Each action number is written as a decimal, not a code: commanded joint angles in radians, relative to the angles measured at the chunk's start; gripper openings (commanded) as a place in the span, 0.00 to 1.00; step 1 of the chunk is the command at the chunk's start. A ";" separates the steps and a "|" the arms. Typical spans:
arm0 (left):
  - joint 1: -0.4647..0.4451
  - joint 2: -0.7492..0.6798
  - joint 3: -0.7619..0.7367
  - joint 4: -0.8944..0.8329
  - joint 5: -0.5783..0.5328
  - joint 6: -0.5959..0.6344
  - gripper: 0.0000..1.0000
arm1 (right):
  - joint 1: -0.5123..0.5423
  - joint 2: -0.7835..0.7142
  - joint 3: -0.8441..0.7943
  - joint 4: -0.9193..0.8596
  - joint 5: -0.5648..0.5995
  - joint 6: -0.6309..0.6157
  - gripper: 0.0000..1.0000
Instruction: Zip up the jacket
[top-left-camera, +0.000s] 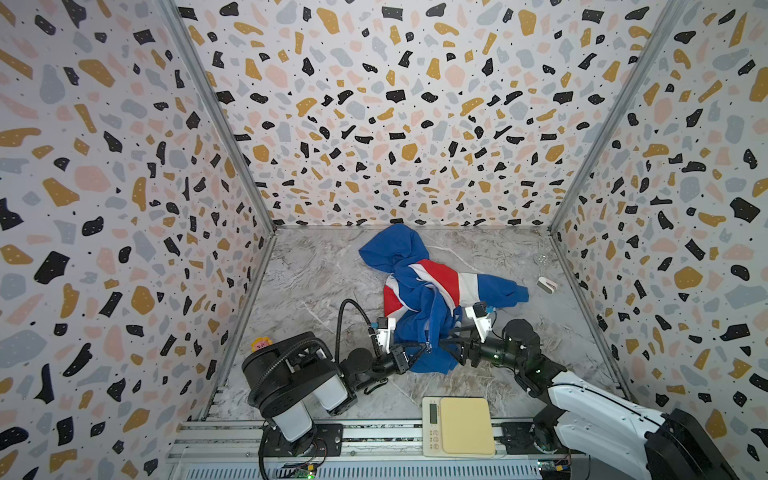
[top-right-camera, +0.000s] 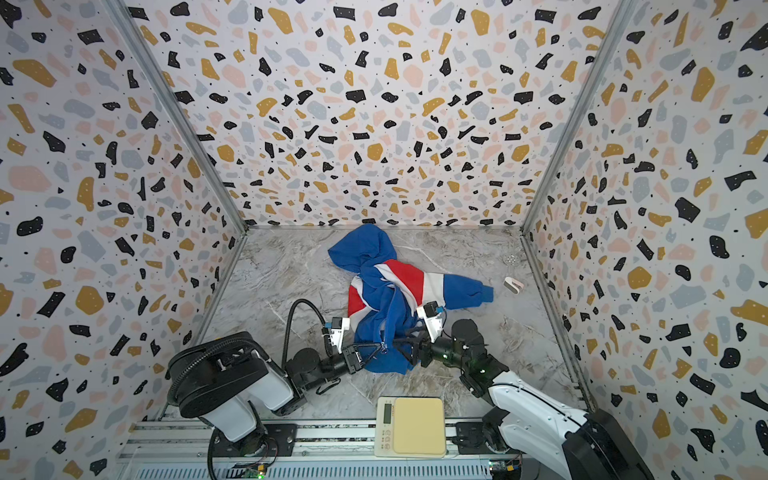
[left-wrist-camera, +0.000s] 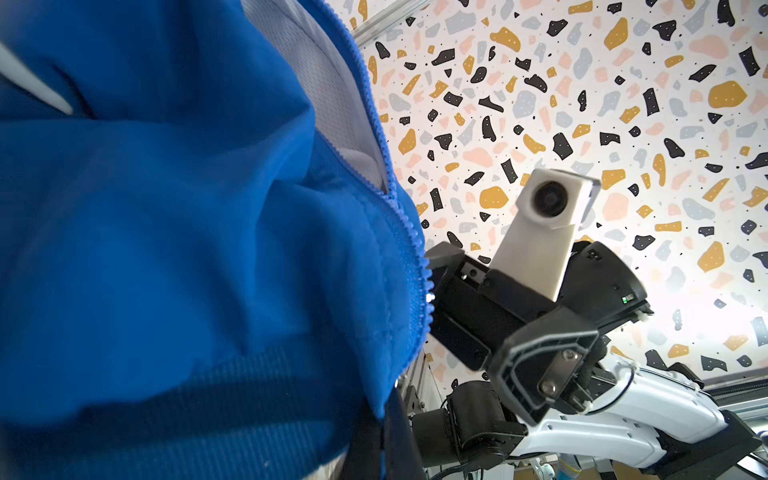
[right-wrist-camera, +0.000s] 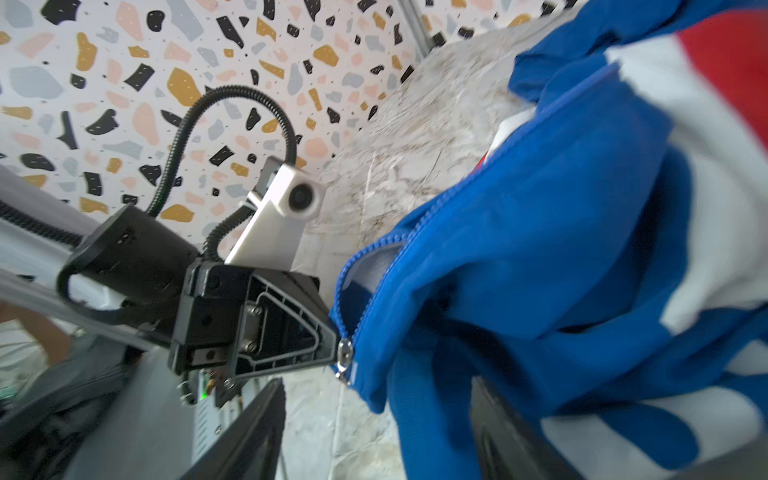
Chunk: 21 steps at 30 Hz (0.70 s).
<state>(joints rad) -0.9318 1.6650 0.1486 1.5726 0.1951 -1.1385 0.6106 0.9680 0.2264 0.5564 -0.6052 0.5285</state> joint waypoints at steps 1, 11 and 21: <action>-0.005 0.009 0.005 0.084 0.015 0.005 0.00 | 0.016 0.011 -0.034 0.116 -0.099 0.052 0.72; -0.005 0.038 0.005 0.135 0.016 -0.007 0.00 | 0.099 0.213 -0.004 0.248 -0.156 0.033 0.72; -0.005 0.062 -0.017 0.197 0.007 -0.024 0.00 | 0.112 0.338 0.058 0.293 -0.154 -0.021 0.72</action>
<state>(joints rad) -0.9325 1.7176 0.1459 1.5734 0.2005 -1.1637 0.7193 1.2938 0.2382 0.8070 -0.7422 0.5400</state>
